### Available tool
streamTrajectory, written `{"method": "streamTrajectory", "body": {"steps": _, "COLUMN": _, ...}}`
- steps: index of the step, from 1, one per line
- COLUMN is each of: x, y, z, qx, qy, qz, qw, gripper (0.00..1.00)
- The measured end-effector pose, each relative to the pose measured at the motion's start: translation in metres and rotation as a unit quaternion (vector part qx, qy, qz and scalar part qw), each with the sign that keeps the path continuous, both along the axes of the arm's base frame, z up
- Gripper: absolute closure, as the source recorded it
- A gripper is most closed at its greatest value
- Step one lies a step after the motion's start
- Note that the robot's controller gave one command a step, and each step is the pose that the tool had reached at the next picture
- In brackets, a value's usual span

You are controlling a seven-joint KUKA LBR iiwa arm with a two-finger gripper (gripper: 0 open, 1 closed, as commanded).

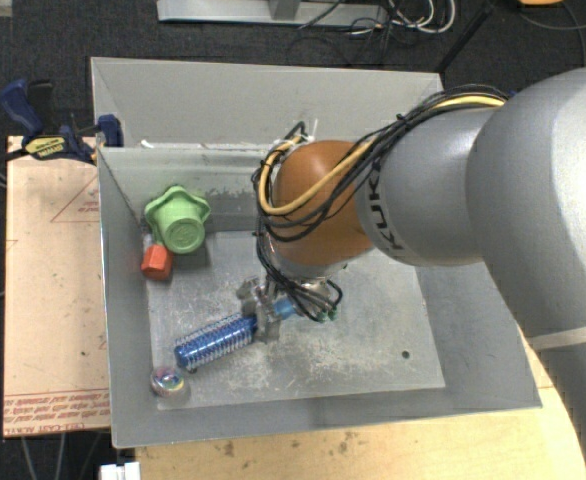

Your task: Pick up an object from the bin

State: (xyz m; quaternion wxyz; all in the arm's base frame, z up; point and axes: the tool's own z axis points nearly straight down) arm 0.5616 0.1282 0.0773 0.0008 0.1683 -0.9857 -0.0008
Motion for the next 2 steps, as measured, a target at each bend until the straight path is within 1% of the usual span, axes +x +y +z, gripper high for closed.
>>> {"method": "streamTrajectory", "body": {"steps": 1, "x": -0.025, "y": 0.042, "z": 0.113, "qx": 0.002, "qy": -0.0049, "qz": 0.016, "qw": 0.9999, "gripper": 1.00}}
{"method": "streamTrajectory", "body": {"steps": 2, "x": -0.033, "y": 0.028, "z": 0.227, "qx": 0.001, "qy": -0.0059, "qz": 0.019, "qw": 0.9998, "gripper": 1.00}}
